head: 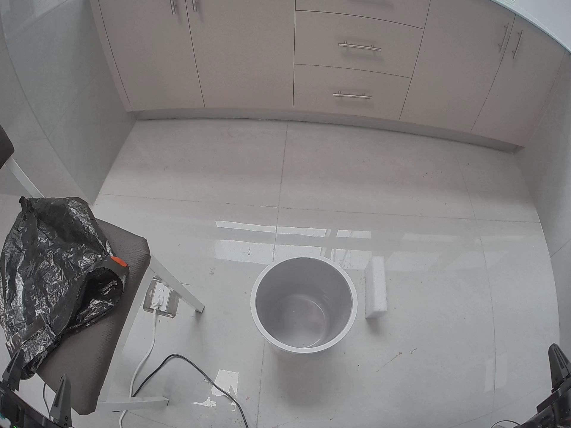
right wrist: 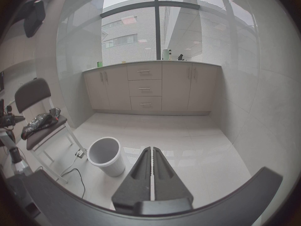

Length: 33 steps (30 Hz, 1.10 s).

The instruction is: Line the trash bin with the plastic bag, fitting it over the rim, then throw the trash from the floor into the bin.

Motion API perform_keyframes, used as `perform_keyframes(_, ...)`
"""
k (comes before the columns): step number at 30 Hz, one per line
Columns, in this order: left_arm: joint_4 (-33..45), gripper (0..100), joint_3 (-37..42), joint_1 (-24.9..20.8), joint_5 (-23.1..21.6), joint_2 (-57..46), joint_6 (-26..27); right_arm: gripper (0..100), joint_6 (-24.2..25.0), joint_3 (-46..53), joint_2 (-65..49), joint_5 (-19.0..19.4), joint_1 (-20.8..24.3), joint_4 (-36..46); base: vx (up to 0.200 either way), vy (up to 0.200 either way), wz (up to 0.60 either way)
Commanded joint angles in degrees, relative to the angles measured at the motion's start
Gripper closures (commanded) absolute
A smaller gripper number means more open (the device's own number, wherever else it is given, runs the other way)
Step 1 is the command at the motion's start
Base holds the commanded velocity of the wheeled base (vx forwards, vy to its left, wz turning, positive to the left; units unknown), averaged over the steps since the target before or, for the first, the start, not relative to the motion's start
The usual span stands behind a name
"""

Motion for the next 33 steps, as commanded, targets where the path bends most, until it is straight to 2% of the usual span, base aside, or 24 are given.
perform_keyframes(1, -0.1, 0, 1.0, 0.0, -0.1, -1.0, 0.2, 100, 11.9, -28.2, 11.9, -1.5, 2.6, 0.4, 0.0, 0.0, 0.0)
perform_keyframes(3, -0.1, 0, 1.0, -0.1, -0.2, -1.0, 0.3, 100, 9.0, -32.5, 12.9, -1.5, 2.4, 2.8, 0.0, 0.0, 0.0)
perform_keyframes(4, -0.1, 0, 1.0, 0.0, -0.1, -1.0, 0.2, 100, 2.4, -35.3, 14.5, -0.7, 3.1, 6.7, 0.0, 0.0, 0.0)
perform_keyframes(5, -0.1, 0, 1.0, -0.1, -0.1, -1.0, 0.2, 100, 0.1, -35.0, 15.1, -0.2, 3.7, 8.1, 0.0, 0.0, 0.0)
perform_keyframes(9, -0.1, 0, 1.0, 0.0, -0.1, -1.0, -0.2, 100, 3.1, -30.9, 18.3, 3.1, 5.9, 7.8, 0.0, 0.0, 0.0)
perform_keyframes(13, -0.1, 0, 1.0, -0.2, 0.0, 0.4, 0.0, 100, 7.1, -29.1, 24.8, 7.0, 7.3, 1.3, 0.0, 0.0, 0.0)
perform_keyframes(14, 0.4, 0, -1.4, -0.1, -0.7, 0.6, -0.4, 100, 7.4, -29.6, 26.7, 7.7, 7.5, -0.6, 0.0, 0.0, 0.0)
perform_keyframes(17, 2.8, 0, -26.3, -2.8, -1.5, 13.6, -8.3, 100, 8.1, -32.0, 31.9, 8.1, 7.9, -3.2, 0.0, 0.0, 0.0)
perform_keyframes(18, 8.4, 0, -34.8, -5.2, -1.7, 17.9, -10.3, 100, 8.4, -33.3, 34.5, 8.5, 8.1, -3.9, 0.0, 0.0, 0.0)
perform_keyframes(20, 14.2, 0, -39.7, -6.9, -2.0, 19.5, -8.1, 100, 9.0, -34.1, 36.9, 8.6, 8.8, -5.1, 0.0, 0.0, 0.0)
perform_keyframes(21, 20.2, 0, -41.6, -8.7, -3.0, 22.3, -3.1, 100, 10.3, -34.4, 39.6, 8.6, 10.2, -7.1, 0.0, 0.0, 0.0)
perform_keyframes(23, 23.1, 0, -39.7, -10.0, -3.6, 25.2, 3.3, 100, 12.6, -34.1, 43.5, 8.6, 12.7, -10.5, 0.0, 0.0, 0.0)
perform_keyframes(27, 21.3, 0, -37.0, -11.8, -3.7, 31.7, 5.5, 100, 13.5, -33.2, 48.5, 8.5, 14.1, -13.3, 0.0, 0.0, 0.0)
perform_keyframes(30, 14.9, 0, -37.0, -16.3, -3.7, 41.5, 5.4, 100, 13.5, -32.7, 51.4, 8.5, 14.3, -16.1, 0.0, 0.0, 0.0)
perform_keyframes(33, 10.2, 0, -37.3, -16.7, -2.6, 49.5, 7.2, 100, 13.5, -32.0, 51.0, 8.6, 14.4, -17.1, 0.0, 0.0, 0.0)
